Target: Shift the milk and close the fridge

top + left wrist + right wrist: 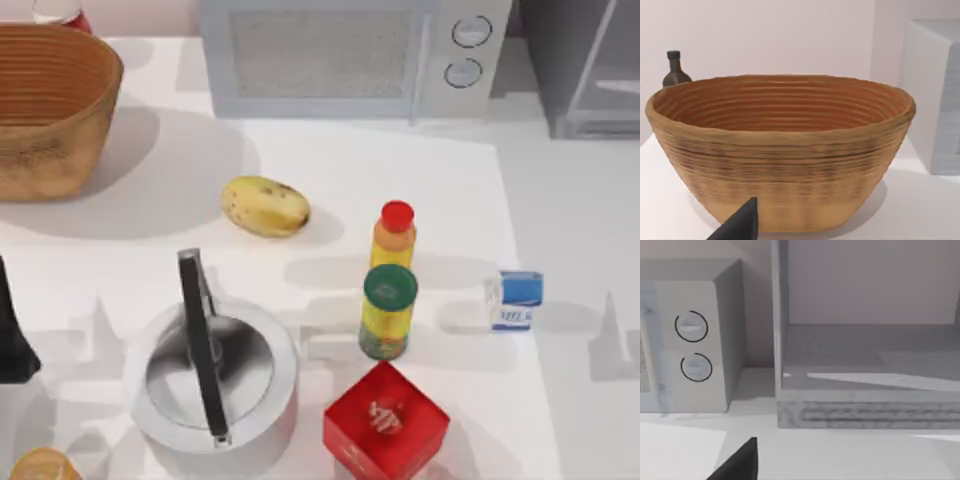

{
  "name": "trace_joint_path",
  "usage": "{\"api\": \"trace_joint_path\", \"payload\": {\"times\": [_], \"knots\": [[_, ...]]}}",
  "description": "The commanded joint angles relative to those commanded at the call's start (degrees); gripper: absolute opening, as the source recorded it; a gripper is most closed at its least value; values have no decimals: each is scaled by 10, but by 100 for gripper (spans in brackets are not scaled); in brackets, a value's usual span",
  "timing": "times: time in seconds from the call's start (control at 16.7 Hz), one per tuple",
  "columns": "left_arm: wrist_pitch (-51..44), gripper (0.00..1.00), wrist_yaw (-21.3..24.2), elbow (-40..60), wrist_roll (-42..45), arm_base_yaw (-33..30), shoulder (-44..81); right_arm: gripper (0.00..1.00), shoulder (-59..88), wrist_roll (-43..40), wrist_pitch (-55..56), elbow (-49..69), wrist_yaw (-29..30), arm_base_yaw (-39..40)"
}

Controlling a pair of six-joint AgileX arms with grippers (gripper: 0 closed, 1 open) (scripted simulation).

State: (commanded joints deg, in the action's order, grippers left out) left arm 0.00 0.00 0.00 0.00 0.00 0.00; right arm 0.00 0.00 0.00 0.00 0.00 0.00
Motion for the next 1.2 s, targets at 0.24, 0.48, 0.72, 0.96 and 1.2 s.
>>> {"api": "trace_joint_path", "payload": {"times": [0.24, 0.48, 0.72, 0.96, 1.2], "knots": [[0, 100, 0, 0, 0, 0, 0, 100, 20, 0, 20, 1, 20, 19], [0, 100, 0, 0, 0, 0, 0, 100, 114, 3, 111, 4, 124, 124], [0, 100, 0, 0, 0, 0, 0, 100, 232, 5, 222, 8, 278, 277], [0, 100, 0, 0, 0, 0, 0, 100, 340, 8, 322, 11, 422, 420], [0, 100, 0, 0, 0, 0, 0, 100, 423, 10, 401, 13, 515, 512]]}}
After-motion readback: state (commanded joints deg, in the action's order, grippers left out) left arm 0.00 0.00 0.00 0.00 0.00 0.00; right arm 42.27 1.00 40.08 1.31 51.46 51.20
